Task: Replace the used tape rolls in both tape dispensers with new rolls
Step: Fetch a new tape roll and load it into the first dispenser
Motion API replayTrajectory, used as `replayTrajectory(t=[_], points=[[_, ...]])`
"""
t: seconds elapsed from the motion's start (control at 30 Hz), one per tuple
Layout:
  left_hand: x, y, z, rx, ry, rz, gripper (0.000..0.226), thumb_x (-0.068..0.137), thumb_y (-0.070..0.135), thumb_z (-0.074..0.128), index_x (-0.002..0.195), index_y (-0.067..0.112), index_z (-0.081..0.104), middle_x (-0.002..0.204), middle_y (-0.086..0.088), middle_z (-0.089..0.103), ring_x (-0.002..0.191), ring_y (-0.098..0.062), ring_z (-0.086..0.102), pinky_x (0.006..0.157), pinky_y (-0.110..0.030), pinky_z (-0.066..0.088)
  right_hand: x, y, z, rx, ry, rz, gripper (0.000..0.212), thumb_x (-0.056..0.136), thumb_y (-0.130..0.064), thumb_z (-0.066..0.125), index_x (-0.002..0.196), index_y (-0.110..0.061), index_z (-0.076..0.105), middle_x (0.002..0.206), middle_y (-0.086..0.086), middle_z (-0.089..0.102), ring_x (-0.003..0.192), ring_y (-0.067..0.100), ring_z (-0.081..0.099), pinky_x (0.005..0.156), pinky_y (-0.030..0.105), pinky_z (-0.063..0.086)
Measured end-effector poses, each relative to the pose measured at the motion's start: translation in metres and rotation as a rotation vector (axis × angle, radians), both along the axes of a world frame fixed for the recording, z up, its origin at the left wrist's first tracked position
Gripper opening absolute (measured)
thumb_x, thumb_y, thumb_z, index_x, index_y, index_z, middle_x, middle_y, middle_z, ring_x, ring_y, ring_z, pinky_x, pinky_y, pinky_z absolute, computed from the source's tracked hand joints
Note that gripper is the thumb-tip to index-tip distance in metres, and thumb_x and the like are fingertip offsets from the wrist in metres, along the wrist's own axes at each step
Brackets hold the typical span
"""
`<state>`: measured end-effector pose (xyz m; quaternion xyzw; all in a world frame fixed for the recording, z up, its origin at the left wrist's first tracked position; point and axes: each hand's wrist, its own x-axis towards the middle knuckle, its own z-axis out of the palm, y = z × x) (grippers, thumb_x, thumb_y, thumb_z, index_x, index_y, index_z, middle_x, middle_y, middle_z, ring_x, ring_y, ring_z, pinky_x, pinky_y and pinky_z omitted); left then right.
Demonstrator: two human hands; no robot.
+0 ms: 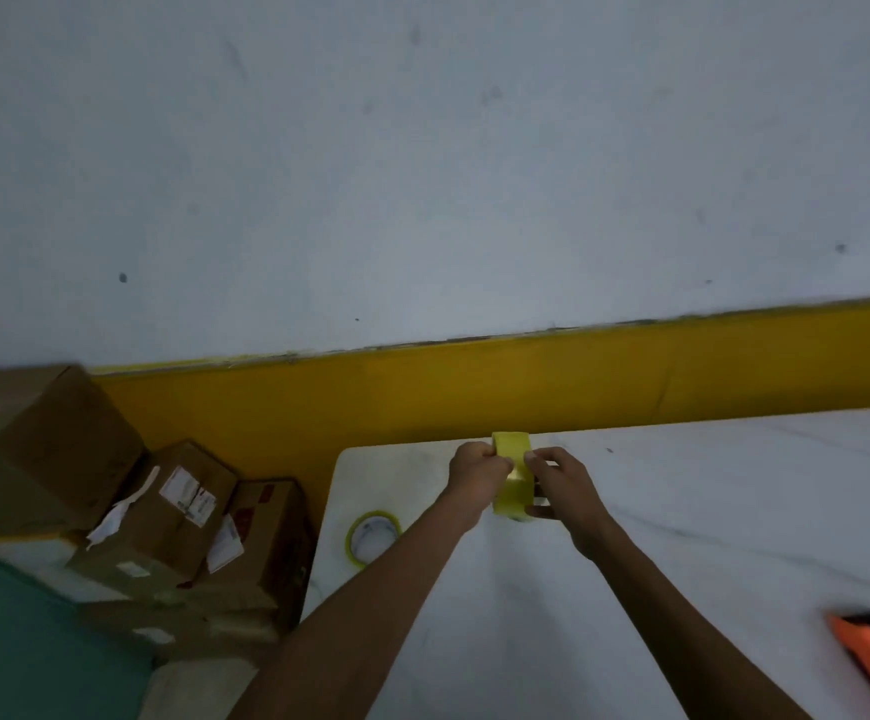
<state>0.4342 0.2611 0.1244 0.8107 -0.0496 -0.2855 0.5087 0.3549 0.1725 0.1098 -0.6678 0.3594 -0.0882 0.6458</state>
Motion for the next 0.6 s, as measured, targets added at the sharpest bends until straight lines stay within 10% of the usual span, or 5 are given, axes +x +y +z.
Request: replayTrajectory(t=[0.6], points=[[-0.304, -0.223, 0.008, -0.133, 0.008, -0.446, 0.007, 0.076, 0.015, 0.066, 0.074, 0.008, 0.063, 0.105, -0.028, 0.069, 0.099, -0.04, 0.068, 0.085, -0.057, 0.058, -0.348, -0.182, 0.017, -0.078, -0.045, -0.446, 0.021, 0.089, -0.021, 0.062, 0.105, -0.009, 0.057, 0.104, 0.024, 0.063, 0.082, 0.026, 0.062, 0.057, 0.034, 0.056]])
